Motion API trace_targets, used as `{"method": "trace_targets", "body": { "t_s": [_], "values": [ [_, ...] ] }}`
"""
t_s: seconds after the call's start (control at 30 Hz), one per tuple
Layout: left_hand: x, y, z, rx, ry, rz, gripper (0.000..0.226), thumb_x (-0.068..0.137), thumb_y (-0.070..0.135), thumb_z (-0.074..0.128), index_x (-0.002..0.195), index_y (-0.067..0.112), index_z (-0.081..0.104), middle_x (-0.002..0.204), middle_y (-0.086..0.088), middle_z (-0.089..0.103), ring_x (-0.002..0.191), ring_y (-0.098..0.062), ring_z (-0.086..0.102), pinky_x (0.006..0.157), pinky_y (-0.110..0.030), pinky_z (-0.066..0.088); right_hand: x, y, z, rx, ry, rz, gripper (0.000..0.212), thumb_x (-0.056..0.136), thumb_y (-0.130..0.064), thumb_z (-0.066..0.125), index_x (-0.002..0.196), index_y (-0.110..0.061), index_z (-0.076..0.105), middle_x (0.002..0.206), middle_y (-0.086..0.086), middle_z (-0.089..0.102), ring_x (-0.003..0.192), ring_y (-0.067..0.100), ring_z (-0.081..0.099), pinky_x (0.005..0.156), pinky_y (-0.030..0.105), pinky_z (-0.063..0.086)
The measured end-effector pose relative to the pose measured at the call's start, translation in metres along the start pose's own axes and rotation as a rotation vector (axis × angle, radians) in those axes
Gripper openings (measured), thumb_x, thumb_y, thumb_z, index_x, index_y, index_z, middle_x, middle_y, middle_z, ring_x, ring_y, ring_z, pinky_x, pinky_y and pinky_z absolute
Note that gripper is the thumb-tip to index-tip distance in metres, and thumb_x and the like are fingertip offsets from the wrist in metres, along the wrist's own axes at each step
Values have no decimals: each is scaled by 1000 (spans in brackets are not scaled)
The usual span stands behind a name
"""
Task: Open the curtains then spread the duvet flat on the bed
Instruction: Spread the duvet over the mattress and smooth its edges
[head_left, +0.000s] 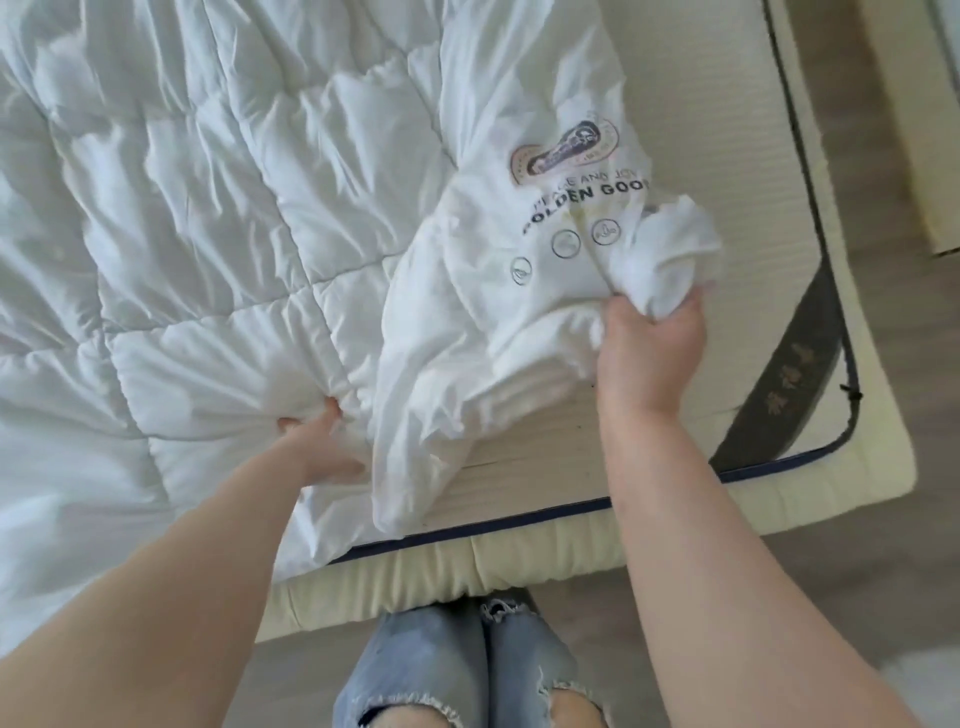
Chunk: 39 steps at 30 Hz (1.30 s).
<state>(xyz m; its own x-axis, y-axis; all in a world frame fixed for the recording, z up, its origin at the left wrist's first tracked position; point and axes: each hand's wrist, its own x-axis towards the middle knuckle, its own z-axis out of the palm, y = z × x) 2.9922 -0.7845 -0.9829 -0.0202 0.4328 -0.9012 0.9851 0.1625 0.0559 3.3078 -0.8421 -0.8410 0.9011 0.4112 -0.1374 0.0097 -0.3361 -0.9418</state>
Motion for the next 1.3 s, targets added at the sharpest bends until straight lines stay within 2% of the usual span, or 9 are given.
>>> {"method": "trace_targets", "body": {
  "t_s": [0.07, 0.13, 0.3, 0.4, 0.5, 0.77, 0.97, 1.13, 1.3],
  "values": [
    [-1, -14, 1, -48, -16, 13, 114, 71, 35, 82, 153, 46, 3, 159, -23, -11, 140, -43, 30, 104, -43, 44, 13, 19, -50, -223, 69, -98, 26, 77, -15, 64, 97, -30, 57, 95, -11, 66, 89, 5, 64, 77, 7, 46],
    [-6, -21, 6, -28, 33, 34, 105, 72, 41, 79, 151, 50, 11, 159, -20, -10, 136, -44, 34, 93, -42, 51, 23, 49, -91, -440, -34, 10, 26, 84, -26, 68, 104, -21, 52, 101, 1, 59, 92, 19, 61, 77, 21, 44],
    [-23, -19, 42, 170, 236, 7, 74, 80, 43, 56, 145, 39, 20, 159, -19, 5, 139, -44, 27, 106, -51, 35, 26, 124, -154, -684, -327, 443, 51, 93, -24, 59, 142, -19, 44, 118, 5, 59, 94, 20, 59, 82, 38, 51],
    [-37, 1, 70, 175, 404, 34, 65, 84, 34, 48, 144, 28, 22, 152, -23, 30, 144, -35, 20, 114, -49, 22, 15, 151, -152, -659, -328, 463, 46, 93, -15, 53, 138, -21, 47, 114, 0, 59, 91, 16, 58, 72, 32, 47],
    [-51, 36, 97, 44, 501, 76, 62, 91, 36, 49, 146, 27, 21, 158, -18, 24, 150, -28, 0, 120, -50, 8, 12, 160, -126, -530, -193, 429, 40, 92, -7, 52, 128, -23, 53, 117, -2, 59, 91, 11, 57, 71, 23, 41],
    [-85, 222, 159, 83, 711, 632, 58, 82, 43, 59, 134, 23, 43, 129, -4, 44, 112, -30, 44, 94, -45, 39, 121, 146, -93, -226, 45, 401, 31, 95, -7, 52, 125, -14, 58, 121, 5, 59, 90, 15, 62, 68, 16, 47],
    [-83, 358, 224, 76, 516, 463, 91, 71, 44, 68, 145, 29, 18, 145, -9, 26, 132, -33, 30, 110, -46, 29, 234, 148, -126, -161, -496, 627, 42, 89, -20, 59, 131, -17, 53, 122, 5, 64, 106, 28, 66, 81, 44, 61],
    [-78, 392, 245, -28, 507, 223, 98, 73, 35, 66, 149, 23, 5, 153, -16, 14, 143, -34, 10, 119, -47, 10, 249, 155, -124, -40, -588, 773, 72, 78, -19, 78, 139, -19, 40, 118, 7, 64, 100, 31, 68, 80, 51, 60],
    [-83, 369, 230, -31, 567, 328, 73, 75, 26, 62, 142, 26, 30, 141, -6, 31, 123, -31, 32, 107, -43, 32, 238, 166, -144, -346, -774, 516, 13, 79, -31, 74, 87, -26, 66, 81, -5, 69, 71, 15, 62, 59, 27, 45]
  ]
}}
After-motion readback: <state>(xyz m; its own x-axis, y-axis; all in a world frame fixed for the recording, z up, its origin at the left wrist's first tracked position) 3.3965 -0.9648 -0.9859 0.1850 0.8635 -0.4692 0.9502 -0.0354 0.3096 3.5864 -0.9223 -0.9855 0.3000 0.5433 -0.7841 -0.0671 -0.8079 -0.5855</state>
